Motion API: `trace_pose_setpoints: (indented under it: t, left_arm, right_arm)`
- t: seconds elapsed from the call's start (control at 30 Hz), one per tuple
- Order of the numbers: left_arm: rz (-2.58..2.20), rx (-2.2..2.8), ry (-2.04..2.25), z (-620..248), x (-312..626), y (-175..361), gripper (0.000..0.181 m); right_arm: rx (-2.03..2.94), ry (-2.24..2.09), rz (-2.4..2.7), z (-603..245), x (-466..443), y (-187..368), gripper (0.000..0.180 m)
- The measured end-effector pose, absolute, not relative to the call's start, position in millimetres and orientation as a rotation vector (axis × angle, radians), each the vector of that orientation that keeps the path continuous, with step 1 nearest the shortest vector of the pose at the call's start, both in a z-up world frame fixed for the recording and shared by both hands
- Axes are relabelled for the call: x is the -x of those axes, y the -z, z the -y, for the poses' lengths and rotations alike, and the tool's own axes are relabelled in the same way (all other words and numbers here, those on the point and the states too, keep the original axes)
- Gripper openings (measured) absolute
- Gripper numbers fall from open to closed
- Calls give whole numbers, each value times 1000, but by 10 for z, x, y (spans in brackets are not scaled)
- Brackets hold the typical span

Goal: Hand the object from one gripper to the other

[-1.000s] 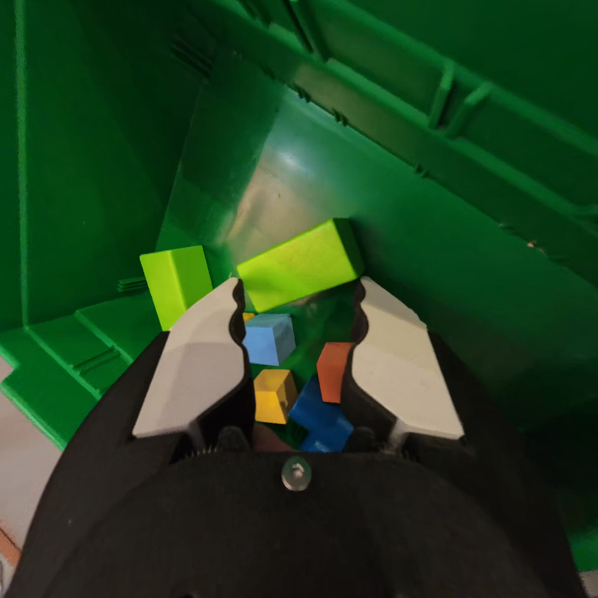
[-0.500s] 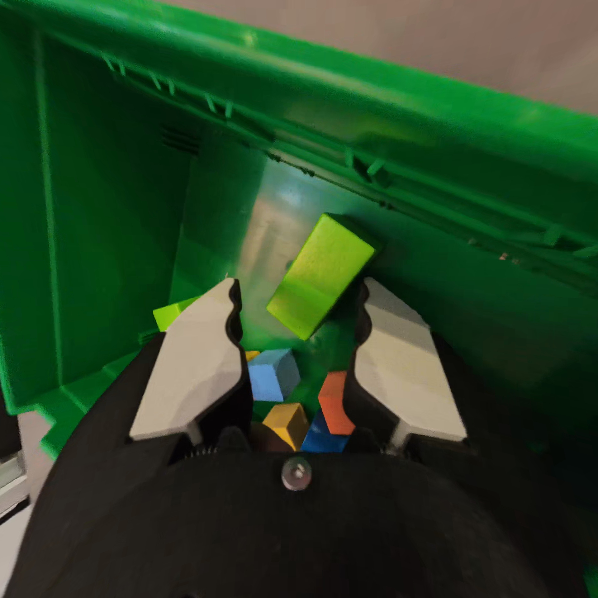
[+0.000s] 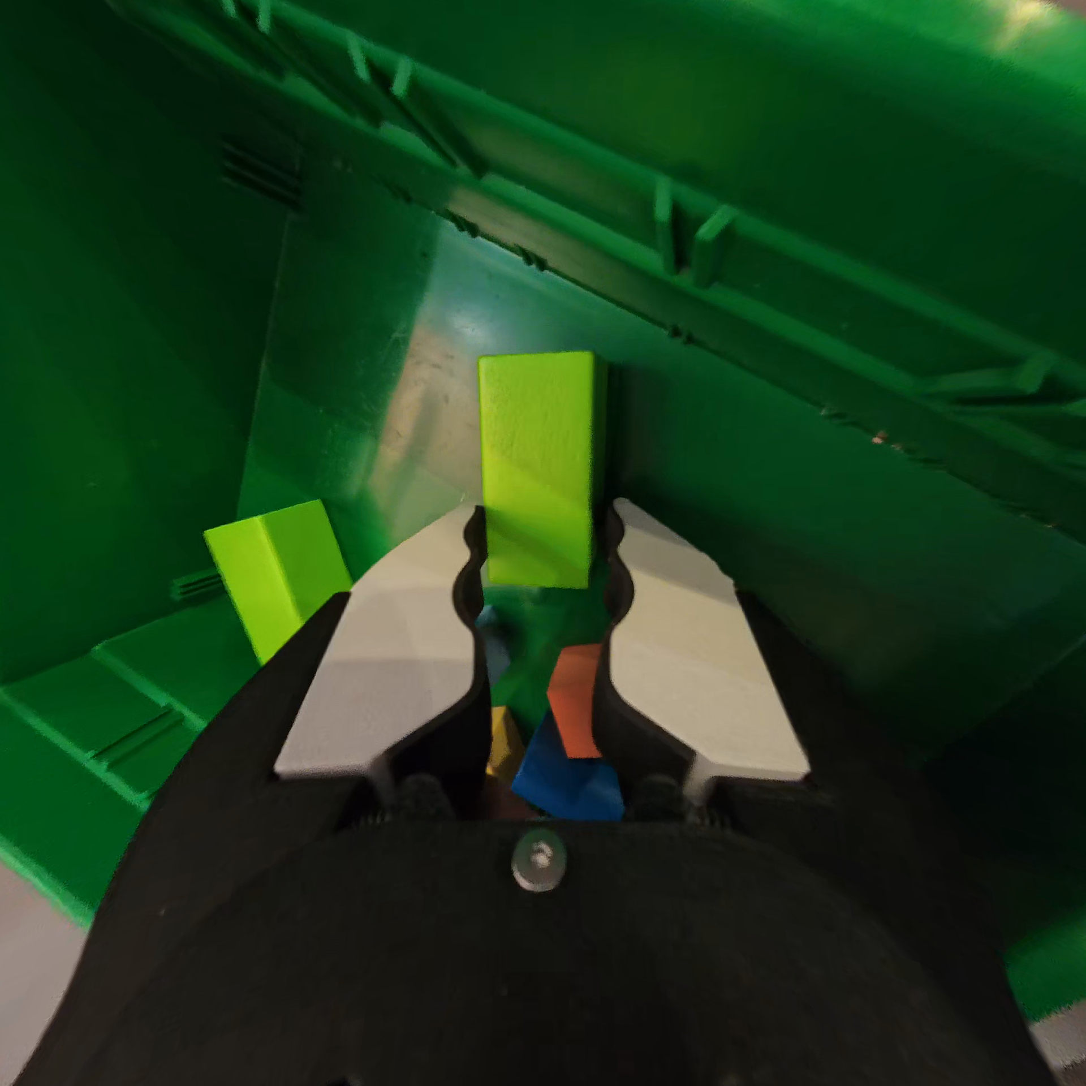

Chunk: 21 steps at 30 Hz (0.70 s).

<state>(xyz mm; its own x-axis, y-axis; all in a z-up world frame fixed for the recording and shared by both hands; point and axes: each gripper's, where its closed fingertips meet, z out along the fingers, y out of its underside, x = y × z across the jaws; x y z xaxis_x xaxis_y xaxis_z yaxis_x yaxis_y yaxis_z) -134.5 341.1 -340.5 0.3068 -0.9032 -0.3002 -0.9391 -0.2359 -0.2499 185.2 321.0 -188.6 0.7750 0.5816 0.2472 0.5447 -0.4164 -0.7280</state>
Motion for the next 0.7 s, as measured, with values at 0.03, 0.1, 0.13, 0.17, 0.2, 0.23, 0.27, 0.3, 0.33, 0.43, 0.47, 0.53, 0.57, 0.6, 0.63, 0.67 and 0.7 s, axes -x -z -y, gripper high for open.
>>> trace_pose_setpoints:
  t: [0.03, 0.1, 0.13, 0.17, 0.2, 0.23, 0.27, 0.3, 0.33, 0.43, 0.47, 0.53, 0.57, 0.6, 0.63, 0.67, 0.7]
  left_arm:
    - [-1625, 2199, -146, -3445, 1362, 3392, 37]
    - [-1584, 2206, -100, -3462, 1368, 3344, 36]
    - [-1557, 2199, -86, -3484, 1377, 3293, 36]
    - [-1529, 2194, -66, -3499, 1389, 3228, 36]
    - [-1501, 2187, -31, -3505, 1388, 3147, 36]
    - [-1467, 2168, 12, -3513, 1371, 3041, 36]
    - [-1431, 2146, 62, -3509, 1345, 2916, 36]
    - [-1399, 2117, 129, -3490, 1297, 2772, 36]
    - [-1368, 2069, 204, -3461, 1223, 2600, 36]
    - [-1320, 1904, 419, -3289, 956, 2097, 36]
    - [-1323, 1840, 479, -3206, 851, 1944, 36]
    - [-1333, 1743, 565, -3038, 658, 1689, 35]
    - [-1350, 1702, 595, -2947, 567, 1590, 35]
    - [-1369, 1660, 631, -2843, 475, 1503, 35]
    - [-1387, 1621, 673, -2735, 384, 1429, 35]
    - [-1404, 1590, 705, -2639, 303, 1375, 35]
    - [-1421, 1566, 723, -2560, 233, 1340, 35]
  right_arm:
    - [2093, -71, 838, -3198, -1829, 1855, 36]
    - [2062, -117, 843, -3168, -1764, 1778, 35]
    - [2039, -147, 846, -3149, -1718, 1725, 35]
    - [2013, -183, 849, -3126, -1662, 1665, 35]
    - [1981, -226, 856, -3096, -1592, 1598, 36]
    - [1942, -275, 863, -3062, -1513, 1521, 37]
    - [1902, -319, 866, -3028, -1432, 1442, 38]
    - [1864, -353, 874, -2992, -1352, 1371, 39]
    - [1832, -380, 896, -2949, -1263, 1322, 41]
    - [1756, -458, 989, -2791, -948, 1260, 44]
    - [1727, -498, 1016, -2730, -827, 1242, 44]
    - [1676, -576, 1057, -2618, -611, 1211, 45]
    - [1660, -613, 1072, -2567, -519, 1206, 46]
    - [1642, -648, 1087, -2518, -436, 1202, 47]
    - [1626, -673, 1095, -2482, -370, 1194, 48]
    - [1610, -698, 1098, -2449, -315, 1182, 48]
    - [1593, -732, 1103, -2408, -260, 1166, 48]
